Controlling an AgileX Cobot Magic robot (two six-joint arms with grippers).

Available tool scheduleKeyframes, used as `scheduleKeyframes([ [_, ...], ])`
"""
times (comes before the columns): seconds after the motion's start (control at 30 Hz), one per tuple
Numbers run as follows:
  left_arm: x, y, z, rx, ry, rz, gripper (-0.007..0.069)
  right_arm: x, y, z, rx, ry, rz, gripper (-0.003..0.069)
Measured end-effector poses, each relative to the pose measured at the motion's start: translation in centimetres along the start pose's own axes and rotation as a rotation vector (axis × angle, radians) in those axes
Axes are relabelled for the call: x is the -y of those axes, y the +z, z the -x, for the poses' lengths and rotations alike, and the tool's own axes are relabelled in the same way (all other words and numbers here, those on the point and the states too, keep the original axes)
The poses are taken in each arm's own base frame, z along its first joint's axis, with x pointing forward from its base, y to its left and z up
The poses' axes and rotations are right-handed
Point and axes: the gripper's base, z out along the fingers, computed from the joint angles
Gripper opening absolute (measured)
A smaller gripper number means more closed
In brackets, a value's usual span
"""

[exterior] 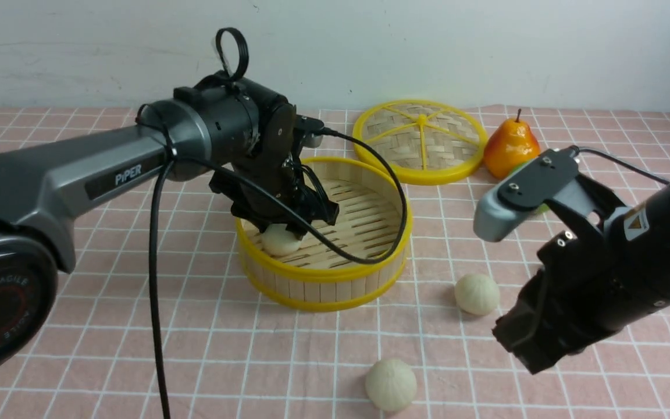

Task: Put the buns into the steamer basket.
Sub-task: Use the right arm to grab a steamed stuffed bun

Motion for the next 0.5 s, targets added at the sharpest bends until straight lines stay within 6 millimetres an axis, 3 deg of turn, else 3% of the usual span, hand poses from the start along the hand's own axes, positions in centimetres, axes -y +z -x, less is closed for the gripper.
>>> scheduleKeyframes([
  [0.1,-0.1,-1.0,0.6,-0.001,-0.008,0.007,0.057,0.2,0.0,0.1,0.008,-0.013,-0.022,0.0083],
  [0.17,-0.3,-2.6,1.2,0.001,-0.015,0.012,0.0594,0.3,0.0,0.1,0.007,-0.023,-0.038,0.0118],
  [0.27,-0.7,-7.3,2.7,0.052,-0.037,0.013,0.0589,0.6,-0.2,0.1,0.003,-0.013,-0.072,0.0206],
  [0.3,-0.8,-8.0,2.8,0.058,-0.039,0.013,0.0587,0.7,-0.2,0.2,0.005,-0.01,-0.076,0.0222],
  [0.4,-1.6,-15.1,3.7,0.168,-0.055,0.007,0.0538,0.9,-0.9,0.9,0.028,-0.008,-0.109,0.0356],
  [0.5,-2.6,-21.1,3.1,0.245,-0.058,0.023,0.0485,0.7,-1.5,1.8,0.059,-0.023,-0.114,0.0437],
])
